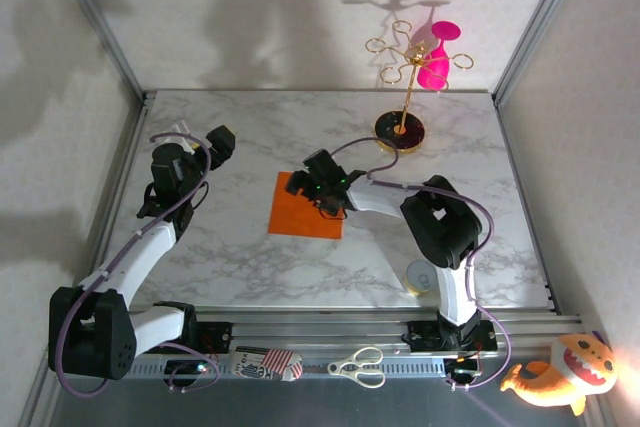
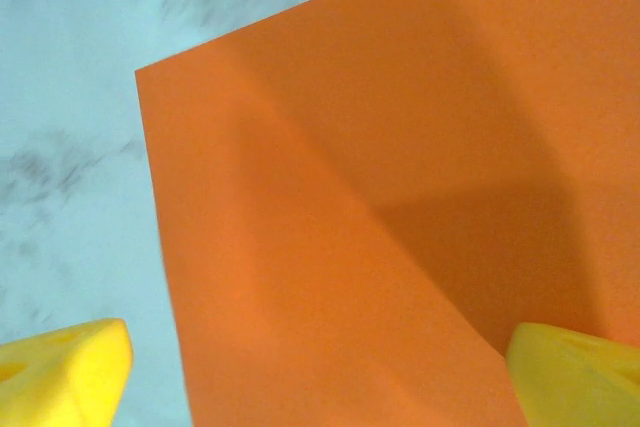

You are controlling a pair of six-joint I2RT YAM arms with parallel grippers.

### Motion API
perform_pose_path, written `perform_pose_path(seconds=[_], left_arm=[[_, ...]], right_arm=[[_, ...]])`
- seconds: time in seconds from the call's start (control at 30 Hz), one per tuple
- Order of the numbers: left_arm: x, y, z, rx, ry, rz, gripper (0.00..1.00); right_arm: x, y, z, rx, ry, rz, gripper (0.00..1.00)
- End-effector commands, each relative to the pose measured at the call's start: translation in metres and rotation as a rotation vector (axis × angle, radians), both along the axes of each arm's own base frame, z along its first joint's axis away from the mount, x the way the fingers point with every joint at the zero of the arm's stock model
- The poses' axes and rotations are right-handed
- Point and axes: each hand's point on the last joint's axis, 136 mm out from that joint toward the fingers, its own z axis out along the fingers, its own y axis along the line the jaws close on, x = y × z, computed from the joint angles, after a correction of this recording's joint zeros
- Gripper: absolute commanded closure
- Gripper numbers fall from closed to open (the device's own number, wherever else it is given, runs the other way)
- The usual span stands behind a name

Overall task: Fold a paper plane with a square sheet of paper (pick it up from the middle)
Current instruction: Move the square sheet of paper to the center of the table, then first fold the square sheet of paper in half at the center of the table.

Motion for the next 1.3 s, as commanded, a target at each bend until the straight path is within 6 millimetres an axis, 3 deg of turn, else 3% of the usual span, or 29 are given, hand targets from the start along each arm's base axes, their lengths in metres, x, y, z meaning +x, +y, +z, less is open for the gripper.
perform_pose_path(seconds=[0.0,0.07,0.17,0.23,0.33,0.47,0.57,0.77,0.87,1.03,1.27], left_arm=[[0.001,0.001,0.007,0.003,0.006,0.013,0.01],[0.001,0.001,0.006,0.004,0.011,0.013,0.01],[0.003,0.0,0.002,0.004,0.044,0.008,0.01],[0.005,-0.005,-0.004,0.003,0.082,-0.007,0.01],[0.007,-0.018,-0.021,0.018,0.179,-0.051,0.01],[0.006,-0.052,-0.055,0.099,0.341,-0.151,0.01],[0.001,-0.074,-0.081,0.191,0.459,-0.192,0.01],[-0.027,-0.115,-0.128,0.331,0.701,-0.306,0.01],[-0.044,-0.131,-0.144,0.381,0.784,-0.333,0.01],[-0.063,-0.155,-0.17,0.481,0.884,-0.378,0.01],[-0.066,-0.166,-0.194,0.634,0.964,-0.394,0.01]], right_arm=[[-0.018,0.017,-0.018,0.073,0.166,-0.04,0.03],[-0.012,0.026,0.0,0.126,0.127,-0.021,0.03],[0.004,0.029,0.047,0.192,0.005,0.003,0.03],[0.012,0.017,0.074,0.207,-0.081,-0.001,0.03],[0.018,-0.02,0.094,0.175,-0.186,-0.036,0.01],[0.028,-0.096,0.089,0.016,-0.274,-0.127,0.01],[0.03,-0.142,0.092,-0.092,-0.355,-0.173,0.01],[0.031,-0.201,0.093,-0.2,-0.415,-0.253,0.01],[0.033,-0.216,0.089,-0.206,-0.409,-0.27,0.01],[0.04,-0.224,0.081,-0.233,-0.41,-0.242,0.01],[0.053,-0.221,0.085,-0.238,-0.45,-0.193,0.01]])
